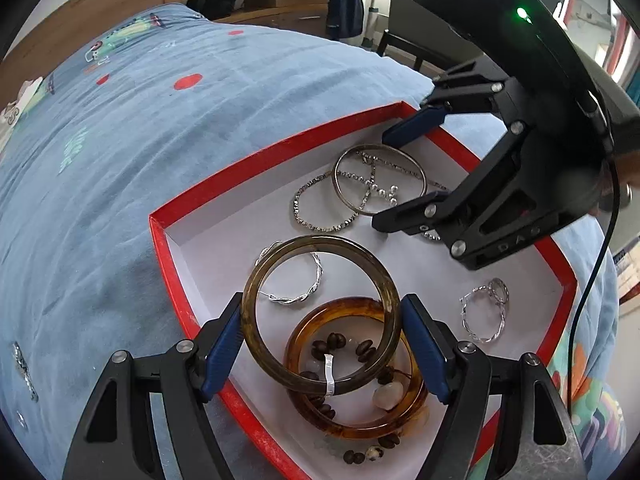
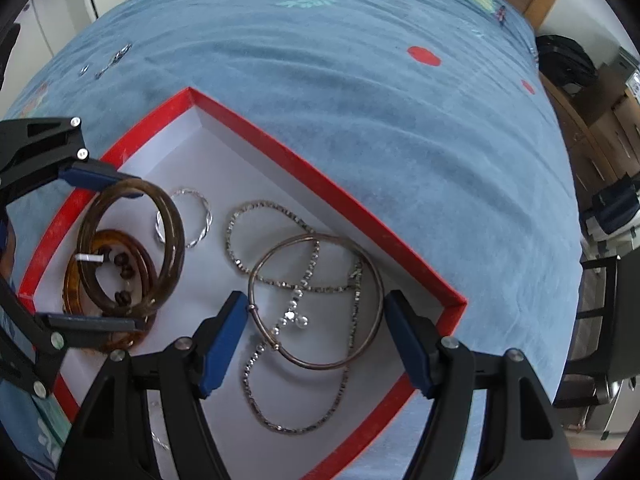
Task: Organize jewelry
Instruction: 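Lower the brown bangle with the left tool while the right tool lowers the silver bangle, then open both, then withdraw both tools from the box toward the ring and watch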
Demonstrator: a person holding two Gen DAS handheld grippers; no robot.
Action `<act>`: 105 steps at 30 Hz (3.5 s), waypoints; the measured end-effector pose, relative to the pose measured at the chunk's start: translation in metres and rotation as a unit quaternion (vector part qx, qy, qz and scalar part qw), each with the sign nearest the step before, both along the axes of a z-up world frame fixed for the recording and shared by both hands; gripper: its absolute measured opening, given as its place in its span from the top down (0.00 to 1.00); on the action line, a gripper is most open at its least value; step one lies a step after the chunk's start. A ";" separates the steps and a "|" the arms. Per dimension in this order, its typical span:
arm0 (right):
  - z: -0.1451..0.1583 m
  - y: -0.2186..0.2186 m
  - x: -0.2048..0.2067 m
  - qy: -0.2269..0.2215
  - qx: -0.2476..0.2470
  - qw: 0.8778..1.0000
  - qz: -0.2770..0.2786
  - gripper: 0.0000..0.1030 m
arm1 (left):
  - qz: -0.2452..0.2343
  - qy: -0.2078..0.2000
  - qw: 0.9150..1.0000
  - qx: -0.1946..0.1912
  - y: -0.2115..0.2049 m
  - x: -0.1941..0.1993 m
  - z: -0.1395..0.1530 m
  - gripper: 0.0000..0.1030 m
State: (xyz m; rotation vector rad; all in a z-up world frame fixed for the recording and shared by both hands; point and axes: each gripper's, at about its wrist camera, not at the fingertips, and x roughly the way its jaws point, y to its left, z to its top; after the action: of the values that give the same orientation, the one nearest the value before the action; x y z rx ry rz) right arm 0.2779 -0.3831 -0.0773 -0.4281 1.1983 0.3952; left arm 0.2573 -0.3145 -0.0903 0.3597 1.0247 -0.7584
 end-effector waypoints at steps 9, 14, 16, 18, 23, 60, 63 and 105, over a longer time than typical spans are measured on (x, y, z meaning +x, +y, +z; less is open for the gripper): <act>-0.001 0.005 0.008 0.027 -0.023 0.999 0.031 0.32 | 0.008 0.016 1.000 0.006 -0.005 0.013 -0.002 0.24; 0.000 0.008 0.007 0.025 -0.028 0.999 0.037 0.32 | 0.016 0.021 1.000 0.006 -0.007 0.019 -0.003 0.23; 0.001 0.009 0.006 0.022 -0.034 0.998 0.040 0.32 | 0.014 0.015 1.000 0.019 -0.010 0.017 -0.005 0.23; 0.003 0.010 0.002 0.021 -0.034 0.998 0.044 0.32 | 0.007 -0.002 0.999 0.038 -0.014 0.013 -0.009 0.23; 0.009 0.009 -0.002 0.015 -0.029 0.999 0.042 0.32 | 0.012 -0.003 1.000 0.028 -0.013 0.014 -0.008 0.22; 0.197 0.060 -0.174 -0.150 0.048 0.982 -0.105 0.32 | 0.193 -0.120 0.974 -0.013 0.217 -0.136 0.135 0.22; 0.204 0.072 -0.193 -0.160 0.054 0.979 -0.113 0.32 | 0.216 -0.132 0.967 -0.013 0.245 -0.152 0.141 0.22; 0.114 0.223 -0.139 -0.140 0.154 0.971 -0.116 0.32 | 0.343 -0.102 0.934 -0.003 0.353 -0.087 0.067 0.22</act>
State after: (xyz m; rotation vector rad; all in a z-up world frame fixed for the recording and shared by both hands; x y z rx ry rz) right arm 0.1385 -0.1605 0.0363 -0.0672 0.8812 0.3000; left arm 0.1699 0.0383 -0.0231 0.0534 0.8668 -0.0879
